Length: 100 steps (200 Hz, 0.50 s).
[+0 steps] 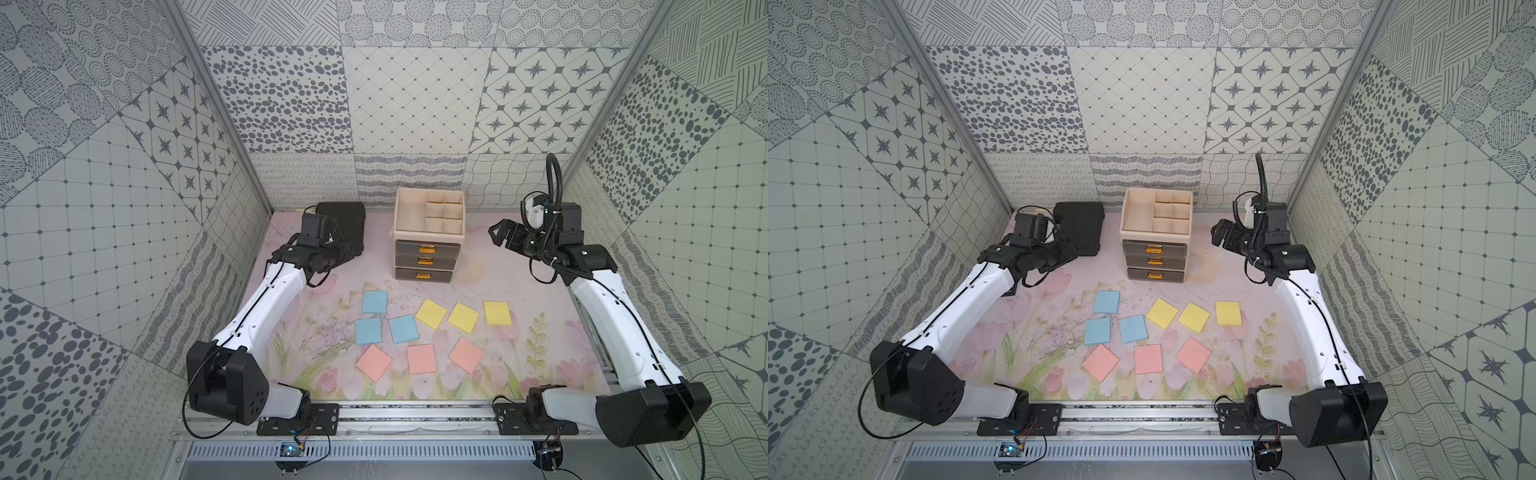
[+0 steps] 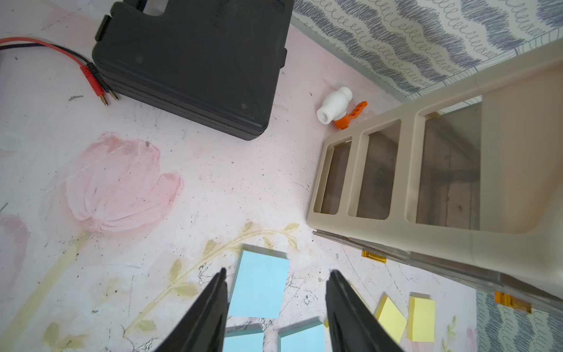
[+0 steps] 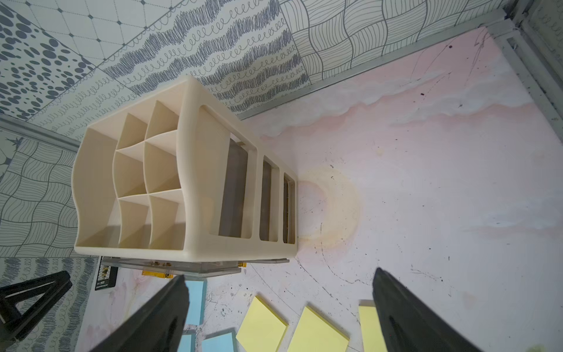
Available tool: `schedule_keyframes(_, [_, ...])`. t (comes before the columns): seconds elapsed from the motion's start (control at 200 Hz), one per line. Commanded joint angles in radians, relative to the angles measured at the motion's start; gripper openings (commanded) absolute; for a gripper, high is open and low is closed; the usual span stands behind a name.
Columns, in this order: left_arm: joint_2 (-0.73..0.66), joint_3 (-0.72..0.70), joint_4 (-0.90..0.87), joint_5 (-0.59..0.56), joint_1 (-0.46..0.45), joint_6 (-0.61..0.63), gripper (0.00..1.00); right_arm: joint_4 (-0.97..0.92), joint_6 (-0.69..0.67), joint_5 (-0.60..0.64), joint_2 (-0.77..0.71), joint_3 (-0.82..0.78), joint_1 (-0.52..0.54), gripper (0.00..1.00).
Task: Please put the sticky notes in the drawer by color
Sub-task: Open the drawer in the storage box.
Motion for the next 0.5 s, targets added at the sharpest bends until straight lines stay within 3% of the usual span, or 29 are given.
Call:
schedule_keyframes(0.0, [0.015, 0.023, 0.002, 0.002, -0.003, 0.008, 0.55, 0.048, -0.041, 0.029, -0.071, -0.028, 0.005, 0.96])
schedule_keyframes(0.315, [0.008, 0.031, -0.006, -0.002, -0.003, 0.023, 0.54, 0.077, -0.072, 0.139, -0.078, -0.053, 0.054, 0.91])
schedule_keyframes(0.415, [-0.001, 0.019, -0.007, -0.004, -0.002, 0.025, 0.54, 0.085, -0.075, 0.181, -0.09, -0.059, 0.058, 0.99])
schedule_keyframes(0.495, [-0.004, 0.014, -0.007, -0.006, -0.003, 0.024, 0.54, 0.09, -0.087, 0.199, -0.095, -0.06, 0.058, 0.99])
